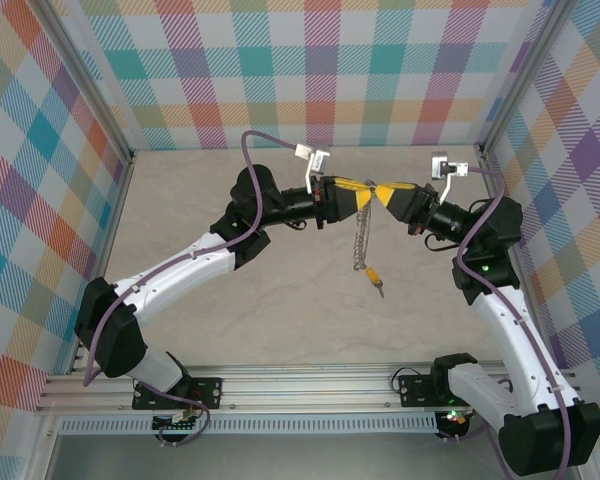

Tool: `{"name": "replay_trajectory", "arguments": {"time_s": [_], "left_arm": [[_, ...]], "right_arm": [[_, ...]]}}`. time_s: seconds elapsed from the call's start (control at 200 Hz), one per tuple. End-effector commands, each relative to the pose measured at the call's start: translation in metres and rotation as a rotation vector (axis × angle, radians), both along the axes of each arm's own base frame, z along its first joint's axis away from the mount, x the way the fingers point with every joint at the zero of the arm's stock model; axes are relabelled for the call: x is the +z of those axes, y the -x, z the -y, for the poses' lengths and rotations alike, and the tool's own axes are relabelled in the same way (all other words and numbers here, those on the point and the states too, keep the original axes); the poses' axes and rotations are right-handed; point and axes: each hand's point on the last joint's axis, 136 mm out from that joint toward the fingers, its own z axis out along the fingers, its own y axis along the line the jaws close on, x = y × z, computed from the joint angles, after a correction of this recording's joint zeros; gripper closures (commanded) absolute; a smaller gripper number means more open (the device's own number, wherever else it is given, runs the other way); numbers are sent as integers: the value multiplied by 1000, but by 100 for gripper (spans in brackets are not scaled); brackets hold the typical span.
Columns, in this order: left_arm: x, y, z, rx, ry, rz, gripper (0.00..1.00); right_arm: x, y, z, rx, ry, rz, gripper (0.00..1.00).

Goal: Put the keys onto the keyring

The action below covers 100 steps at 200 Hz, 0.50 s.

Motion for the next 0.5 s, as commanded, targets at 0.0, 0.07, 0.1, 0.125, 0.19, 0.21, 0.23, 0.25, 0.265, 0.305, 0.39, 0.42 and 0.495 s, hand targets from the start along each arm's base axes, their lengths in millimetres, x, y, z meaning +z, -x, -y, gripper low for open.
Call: {"name": "replay_trajectory", "arguments": {"time_s": [0.0, 0.07, 0.1, 0.125, 0.19, 0.21, 0.23, 0.25, 0.265, 0.305, 0.39, 0.42, 0.495], "left_arm": [[8, 14, 2, -44, 29, 38, 77], [9, 13, 3, -40, 32, 38, 82], [9, 13, 3, -40, 32, 39, 87], [11, 13, 3, -41, 34, 44, 93], [11, 11, 4, -38, 31, 43, 100], [11, 11, 5, -36, 27, 43, 100], [12, 10, 5, -33, 24, 46, 100], [10, 10, 5, -31, 18, 48, 100], [11, 10, 5, -29, 14, 50, 100], [10, 10, 5, -24, -6, 57, 100], [9, 11, 4, -18, -51, 89, 100], [10, 13, 4, -19, -67, 107, 100], [10, 16, 2, -22, -110, 143, 100]], "right_arm": [[4, 1, 0, -5, -8, 40, 100], [4, 1, 0, -4, -7, 39, 100], [4, 1, 0, -4, -8, 38, 100], [4, 1, -1, -2, -7, 37, 100], [3, 1, -1, 1, -3, 32, 100], [3, 1, -1, 2, 0, 28, 100], [2, 1, -1, 0, 2, 20, 100], [2, 1, -1, -2, 6, 12, 94], [1, 1, 0, -5, 10, 10, 86], [-1, 0, 0, -16, 24, -7, 68], [-2, 4, 2, -29, 56, -33, 57], [-2, 7, 3, -28, 68, -38, 54], [-4, 14, 5, -33, 97, -51, 53]]}}
